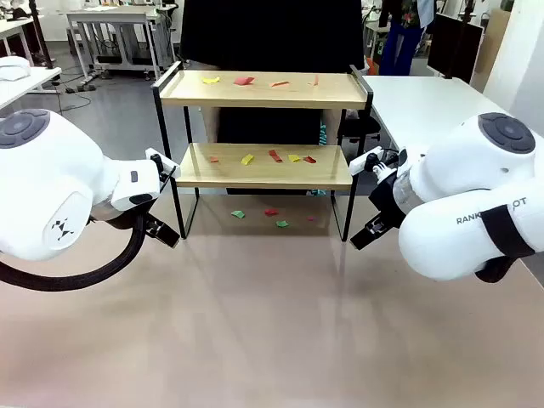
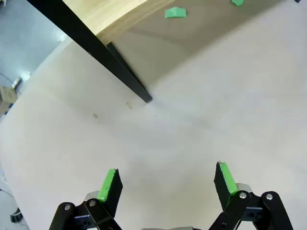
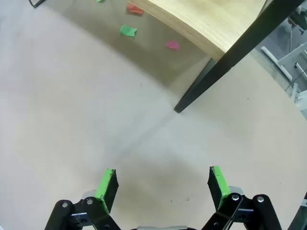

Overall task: Clean the shelf.
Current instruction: Pick up the Duster handed by the human.

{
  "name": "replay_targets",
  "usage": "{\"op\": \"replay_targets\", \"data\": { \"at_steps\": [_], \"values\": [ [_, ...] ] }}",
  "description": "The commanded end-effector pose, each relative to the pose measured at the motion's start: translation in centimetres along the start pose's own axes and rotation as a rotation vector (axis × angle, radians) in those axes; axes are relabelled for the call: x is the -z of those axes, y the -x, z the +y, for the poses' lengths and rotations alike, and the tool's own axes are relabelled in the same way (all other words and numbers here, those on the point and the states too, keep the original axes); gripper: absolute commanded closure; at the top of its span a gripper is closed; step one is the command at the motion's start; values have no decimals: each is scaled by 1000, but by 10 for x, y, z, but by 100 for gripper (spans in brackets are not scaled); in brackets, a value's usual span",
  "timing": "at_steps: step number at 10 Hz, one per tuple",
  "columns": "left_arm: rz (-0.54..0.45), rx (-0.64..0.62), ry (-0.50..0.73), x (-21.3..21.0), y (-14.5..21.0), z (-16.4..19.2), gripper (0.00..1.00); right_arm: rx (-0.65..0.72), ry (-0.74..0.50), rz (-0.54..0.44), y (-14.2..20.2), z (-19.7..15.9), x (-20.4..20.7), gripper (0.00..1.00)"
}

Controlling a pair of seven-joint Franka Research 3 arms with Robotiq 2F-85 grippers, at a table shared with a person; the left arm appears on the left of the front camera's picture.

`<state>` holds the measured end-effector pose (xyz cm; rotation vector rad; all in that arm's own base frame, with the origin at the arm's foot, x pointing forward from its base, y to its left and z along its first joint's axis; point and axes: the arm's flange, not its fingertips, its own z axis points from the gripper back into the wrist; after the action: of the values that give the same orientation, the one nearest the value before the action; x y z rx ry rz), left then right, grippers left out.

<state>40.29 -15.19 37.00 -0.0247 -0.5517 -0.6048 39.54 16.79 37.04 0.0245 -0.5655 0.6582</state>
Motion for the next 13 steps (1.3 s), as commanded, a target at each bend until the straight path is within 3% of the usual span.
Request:
{"op": "replay_targets", "data": {
  "at_steps": [1, 9, 11, 13],
  "values": [
    [0, 0, 0, 0, 0, 0, 0, 0, 0, 0, 0, 0, 0, 0],
    [0, 0, 0, 0, 0, 0, 0, -1, 0, 0, 0, 0, 0, 0],
    [-31, -19, 40, -22, -19, 15, 0, 9, -47, -91, -49, -17, -48, 0],
    [-1, 27, 120, -62, -46, 43, 0, 45, -85, -150, -72, -43, -88, 0]
  ]
}}
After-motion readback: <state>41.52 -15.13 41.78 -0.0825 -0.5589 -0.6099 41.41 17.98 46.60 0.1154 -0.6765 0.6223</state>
